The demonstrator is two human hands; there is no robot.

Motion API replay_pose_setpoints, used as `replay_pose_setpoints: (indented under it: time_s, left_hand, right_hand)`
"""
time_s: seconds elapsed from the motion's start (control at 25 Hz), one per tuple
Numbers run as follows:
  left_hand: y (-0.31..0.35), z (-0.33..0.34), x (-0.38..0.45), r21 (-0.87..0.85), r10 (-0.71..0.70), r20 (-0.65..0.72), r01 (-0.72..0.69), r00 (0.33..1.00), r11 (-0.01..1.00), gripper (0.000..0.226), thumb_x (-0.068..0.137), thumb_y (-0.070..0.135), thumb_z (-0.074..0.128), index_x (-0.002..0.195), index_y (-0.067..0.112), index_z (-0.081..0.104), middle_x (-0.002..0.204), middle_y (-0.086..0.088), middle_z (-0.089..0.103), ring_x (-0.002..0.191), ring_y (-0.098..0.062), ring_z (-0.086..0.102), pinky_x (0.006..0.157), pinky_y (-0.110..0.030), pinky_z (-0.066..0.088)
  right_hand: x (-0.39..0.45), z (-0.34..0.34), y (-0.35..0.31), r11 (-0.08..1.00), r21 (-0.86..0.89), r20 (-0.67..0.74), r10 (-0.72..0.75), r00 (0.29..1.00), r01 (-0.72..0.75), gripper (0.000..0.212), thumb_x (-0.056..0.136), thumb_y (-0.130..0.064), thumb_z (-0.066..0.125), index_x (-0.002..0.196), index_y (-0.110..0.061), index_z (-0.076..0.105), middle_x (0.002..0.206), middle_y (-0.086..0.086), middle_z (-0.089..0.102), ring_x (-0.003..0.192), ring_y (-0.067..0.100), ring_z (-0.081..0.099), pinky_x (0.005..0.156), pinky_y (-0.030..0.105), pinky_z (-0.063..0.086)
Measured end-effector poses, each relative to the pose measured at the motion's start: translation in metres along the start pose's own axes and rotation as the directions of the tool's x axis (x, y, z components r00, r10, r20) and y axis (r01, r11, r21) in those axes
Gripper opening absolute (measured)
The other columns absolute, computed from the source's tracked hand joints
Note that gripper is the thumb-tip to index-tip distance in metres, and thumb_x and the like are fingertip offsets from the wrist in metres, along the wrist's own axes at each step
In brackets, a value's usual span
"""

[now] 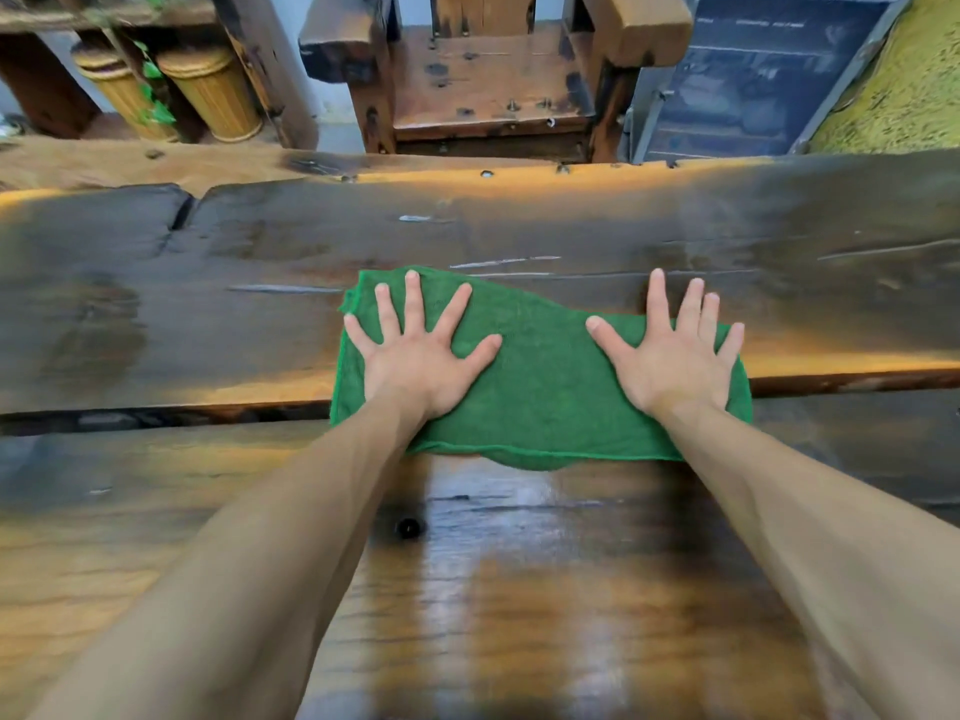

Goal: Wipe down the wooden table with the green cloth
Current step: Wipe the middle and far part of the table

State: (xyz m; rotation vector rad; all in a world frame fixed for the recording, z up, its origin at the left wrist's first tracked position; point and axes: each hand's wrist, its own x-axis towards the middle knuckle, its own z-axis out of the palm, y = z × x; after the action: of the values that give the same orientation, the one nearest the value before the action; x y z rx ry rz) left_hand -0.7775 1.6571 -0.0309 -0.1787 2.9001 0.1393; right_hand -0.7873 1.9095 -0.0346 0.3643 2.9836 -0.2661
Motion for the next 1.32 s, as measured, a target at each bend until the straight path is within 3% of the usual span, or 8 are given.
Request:
replay_pose_setpoints:
  time_s: [0.68,0.8,0.92,1.04,1.32]
  left_hand:
    - [0.050,-0.044,0.221,-0.040,-0.047,-0.072,0.044,0.996,0.998,0.082,0.081,0.092,0.016,0.155,0.057,0.004,0.170,-0.004,-0.010,0.153,-0.041,-0.014,0.113,-0.074,-0.011]
    - [0.056,-0.044,0.231,-0.051,-0.044,-0.093,0.040,0.995,0.998,0.083,0.082,0.092,0.016,0.155,0.056,0.005,0.171,-0.004,-0.002,0.154,-0.040,-0.010,0.114,-0.074,-0.011]
    - [0.055,-0.042,0.225,-0.043,-0.046,-0.090,0.042,0.995,0.998,0.080,0.084,0.090,0.014,0.156,0.055,0.002,0.171,-0.004,-0.006,0.154,-0.040,-0.011,0.115,-0.073,-0.010]
    - [0.058,-0.039,0.209,-0.056,-0.040,-0.071,0.036,0.997,0.998,0.077,0.088,0.086,0.013,0.157,0.053,0.000,0.170,-0.005,-0.012,0.154,-0.041,-0.012,0.115,-0.072,-0.011]
    - [0.065,-0.011,0.102,-0.015,0.043,-0.084,-0.044,0.996,0.999,0.080,0.090,0.082,0.010,0.159,0.044,-0.005,0.170,-0.007,-0.014,0.154,-0.040,-0.012,0.116,-0.071,-0.009]
  right_hand:
    - [0.249,-0.023,-0.041,1.000,0.028,-0.034,0.003,0.999,-0.002,0.103,0.075,-0.095,0.018,0.159,-0.038,0.001,0.168,0.007,-0.003,0.153,0.033,-0.010,0.119,0.061,-0.005]
    - [0.257,-0.020,-0.038,1.000,-0.022,-0.190,-0.021,0.982,0.017,0.098,0.080,-0.091,0.021,0.160,-0.035,0.006,0.168,0.009,-0.002,0.153,0.033,-0.013,0.118,0.062,-0.006]
    - [0.245,-0.018,-0.040,0.984,-0.113,-0.386,-0.172,0.906,0.138,0.084,0.090,-0.078,0.031,0.158,-0.029,0.018,0.168,0.010,0.007,0.153,0.034,-0.005,0.120,0.059,0.000]
    - [0.232,-0.018,-0.034,0.984,-0.040,-0.311,-0.175,0.934,0.171,0.080,0.095,-0.071,0.033,0.159,-0.025,0.017,0.168,0.008,0.008,0.154,0.032,-0.002,0.122,0.054,0.005]
    - [0.141,-0.011,0.011,0.989,-0.050,-0.088,-0.145,0.985,0.141,0.080,0.097,-0.071,0.014,0.158,-0.027,-0.013,0.167,0.002,-0.016,0.153,0.024,-0.012,0.123,0.049,-0.002]
